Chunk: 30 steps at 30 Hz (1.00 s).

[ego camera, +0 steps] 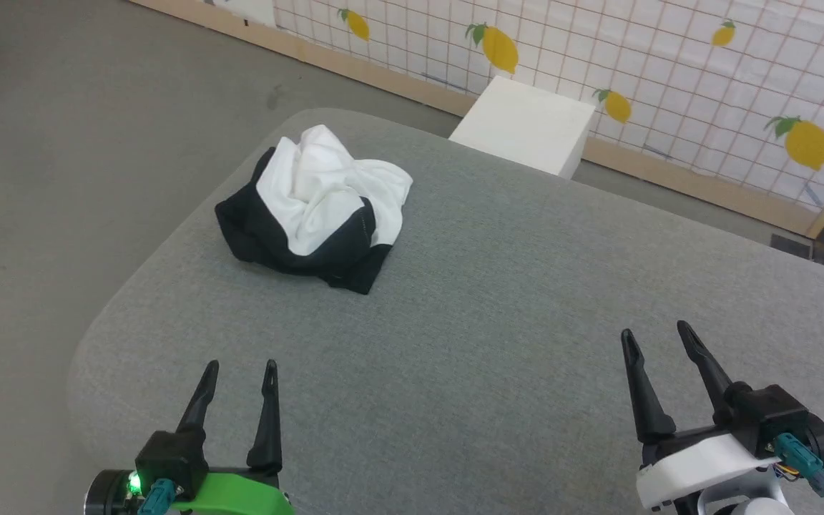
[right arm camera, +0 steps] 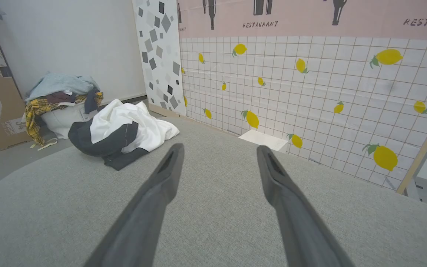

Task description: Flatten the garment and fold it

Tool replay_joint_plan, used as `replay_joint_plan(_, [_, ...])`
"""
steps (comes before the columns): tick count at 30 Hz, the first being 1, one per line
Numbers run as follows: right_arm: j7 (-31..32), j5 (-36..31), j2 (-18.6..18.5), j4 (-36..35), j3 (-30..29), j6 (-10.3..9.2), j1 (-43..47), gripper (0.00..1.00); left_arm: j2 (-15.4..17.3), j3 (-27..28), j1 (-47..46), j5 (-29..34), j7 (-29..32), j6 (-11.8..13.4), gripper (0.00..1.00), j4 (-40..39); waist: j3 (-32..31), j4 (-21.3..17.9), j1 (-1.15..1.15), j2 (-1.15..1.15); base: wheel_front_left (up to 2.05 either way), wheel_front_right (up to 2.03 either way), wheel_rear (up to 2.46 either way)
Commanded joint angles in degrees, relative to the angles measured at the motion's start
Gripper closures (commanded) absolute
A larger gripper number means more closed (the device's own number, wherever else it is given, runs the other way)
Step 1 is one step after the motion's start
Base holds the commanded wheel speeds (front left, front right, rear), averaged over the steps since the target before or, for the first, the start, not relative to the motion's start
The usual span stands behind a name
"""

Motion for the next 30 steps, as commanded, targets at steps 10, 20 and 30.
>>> replay_joint_plan(10, [-1.7,0.1,0.1,0.6,-0.2,-0.09,-0.8,0.0,-0.3,-0.2,1.2,-1.4,-1.7,-0.2,0.0,-0.2,-0.1,3.1,0.0,0.0,0.0,0.0,0.0])
replay_joint_plan(20, [-2.5,-0.3,0.1,0.6,-0.3,-0.1,-0.8,0.0,-0.3,-0.5,1.3,-2.1,-2.4,0.0,0.0,-0.3,0.3,4.5,0.0,0.0,0.0,0.0,0.0])
replay_joint_plan(30, [-2.5,-0.4,0.1,0.6,-0.5,-0.1,-1.1,0.0,-0.3,-0.6,1.1,-2.2,-2.4,0.1,0.0,-0.2,0.7,4.1,0.0,0.0,0.0,0.0,0.0])
